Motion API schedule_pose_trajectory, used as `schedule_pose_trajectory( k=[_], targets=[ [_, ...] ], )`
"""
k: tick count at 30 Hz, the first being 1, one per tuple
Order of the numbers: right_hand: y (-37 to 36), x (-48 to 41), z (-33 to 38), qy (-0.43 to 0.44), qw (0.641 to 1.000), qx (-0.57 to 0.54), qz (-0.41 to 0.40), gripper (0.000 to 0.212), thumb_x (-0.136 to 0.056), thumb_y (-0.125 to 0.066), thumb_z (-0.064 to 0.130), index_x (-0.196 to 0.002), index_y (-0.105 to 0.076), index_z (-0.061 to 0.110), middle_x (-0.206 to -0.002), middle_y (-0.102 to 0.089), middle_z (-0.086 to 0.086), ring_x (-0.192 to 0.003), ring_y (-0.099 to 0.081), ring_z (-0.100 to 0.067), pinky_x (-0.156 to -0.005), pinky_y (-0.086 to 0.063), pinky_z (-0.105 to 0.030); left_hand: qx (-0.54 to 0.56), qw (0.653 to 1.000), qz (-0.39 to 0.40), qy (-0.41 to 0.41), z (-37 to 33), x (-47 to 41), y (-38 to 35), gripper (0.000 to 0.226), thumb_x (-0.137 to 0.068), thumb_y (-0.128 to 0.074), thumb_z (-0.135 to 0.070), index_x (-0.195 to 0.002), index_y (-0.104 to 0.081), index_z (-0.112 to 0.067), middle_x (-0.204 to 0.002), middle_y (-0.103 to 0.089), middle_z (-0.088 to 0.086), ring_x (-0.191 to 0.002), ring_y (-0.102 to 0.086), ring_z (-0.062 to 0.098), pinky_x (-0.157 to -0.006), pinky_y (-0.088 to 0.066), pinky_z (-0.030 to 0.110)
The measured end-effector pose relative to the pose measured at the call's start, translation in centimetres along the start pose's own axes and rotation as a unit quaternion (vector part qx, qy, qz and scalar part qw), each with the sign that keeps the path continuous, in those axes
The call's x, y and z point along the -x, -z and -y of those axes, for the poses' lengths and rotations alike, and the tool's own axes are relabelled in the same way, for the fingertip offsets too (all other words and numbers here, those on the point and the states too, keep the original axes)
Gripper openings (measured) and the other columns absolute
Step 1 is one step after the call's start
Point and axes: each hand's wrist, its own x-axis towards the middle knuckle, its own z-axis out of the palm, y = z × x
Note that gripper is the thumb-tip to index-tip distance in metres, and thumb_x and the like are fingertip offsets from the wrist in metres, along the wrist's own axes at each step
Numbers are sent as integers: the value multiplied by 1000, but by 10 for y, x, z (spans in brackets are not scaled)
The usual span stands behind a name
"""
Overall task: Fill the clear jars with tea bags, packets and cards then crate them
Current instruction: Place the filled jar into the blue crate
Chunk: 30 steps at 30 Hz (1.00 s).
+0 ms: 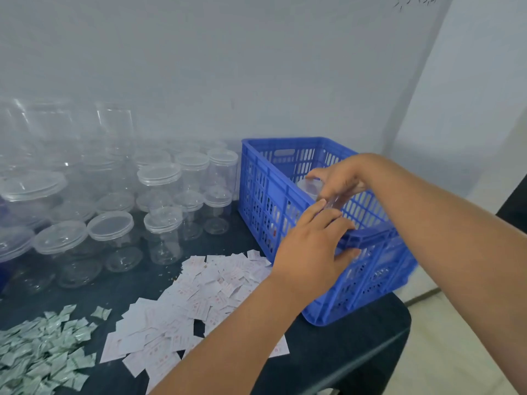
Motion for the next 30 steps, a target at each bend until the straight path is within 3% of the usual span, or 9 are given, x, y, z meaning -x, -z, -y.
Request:
schedule_pose_trajectory(
  k=[3, 7, 11, 14, 18, 21, 24, 26, 30],
  targets=[
    [-5, 6, 0, 12, 1000, 24, 5, 107, -89, -82, 1, -165, -22, 44, -139, -66, -14, -119, -71, -28, -86, -65, -41, 12, 1000, 10, 2, -2, 2, 2, 37, -99, -71, -35, -128, -66, -13, -136, -60, 3, -147, -43, 26, -129, -23, 37],
    [-7, 26, 7, 1, 992, 122, -43, 113, -91, -87, 24, -169, -8, 46, -176, -23, -6, -155, -39, -28, -118, -47, -45, 49, 997, 31, 47, -10, 11, 13, 59, -100, -67, -44, -152, -51, -21, -169, -31, -4, -161, -7, 9, -125, -12, 20],
    [0, 69, 22, 91, 944, 193, -252, 106, -90, -84, 47, -170, -16, 30, -173, -31, -10, -154, -40, -29, -125, -35, -47, 24, 997, -12, 72, -13, 39, 41, 46, -99, -65, -48, -141, -59, -30, -155, -48, -14, -142, -43, 5, -110, -33, 17],
    [-40, 106, 49, 292, 870, 27, -397, 68, -91, -80, 51, -151, -50, 37, -146, -61, 3, -129, -63, -13, -107, -47, -34, -1, 990, 8, 141, -2, 74, 73, 24, -100, -58, -53, -117, -65, -38, -103, -68, -19, -93, -62, 1, -80, -52, 21],
    [-155, 136, 81, 463, 791, -173, -361, 13, -96, -65, 54, -104, -72, 46, -98, -75, 17, -89, -72, -3, -76, -53, -16, -93, 961, 31, 257, 26, 140, 116, 49, -99, -39, -66, -91, -69, -29, -56, -55, -7, -60, -54, 13, -50, -32, 22],
    [-266, 120, 85, 457, 812, -226, -283, 39, -100, -58, 53, -76, -64, 23, -66, -60, 5, -59, -53, -6, -56, -41, -15, -106, 922, 20, 372, 48, 200, 151, 52, -99, -38, -70, -84, -66, -29, -58, -56, -6, -58, -53, 14, -48, -31, 24],
    [-373, 89, 79, 373, 874, -227, -212, 53, -101, -55, 54, -66, -42, 17, -56, -38, 6, -55, -37, -8, -53, -32, -24, -137, 876, 16, 462, 66, 250, 185, 35, -99, -50, -63, -85, -65, -35, -66, -63, -19, -61, -58, 5, -55, -42, 27],
    [-428, 69, 70, 361, 900, -128, -208, 54, -104, -55, 49, -63, -41, 17, -56, -39, 1, -55, -37, -13, -55, -35, -31, -157, 853, 13, 498, 78, 271, 209, 27, -97, -55, -60, -87, -68, -38, -71, -66, -25, -67, -61, -2, -64, -52, 27],
    [-458, 59, 65, 454, 848, 37, -270, 59, -96, -75, 29, -60, -29, 23, -56, -22, 9, -50, -24, -10, -43, -32, -27, -162, 840, -51, 516, 117, 259, 256, 22, -94, -61, -62, -106, -66, -45, -96, -66, -25, -82, -63, -5, -75, -54, 28]
  ],
)
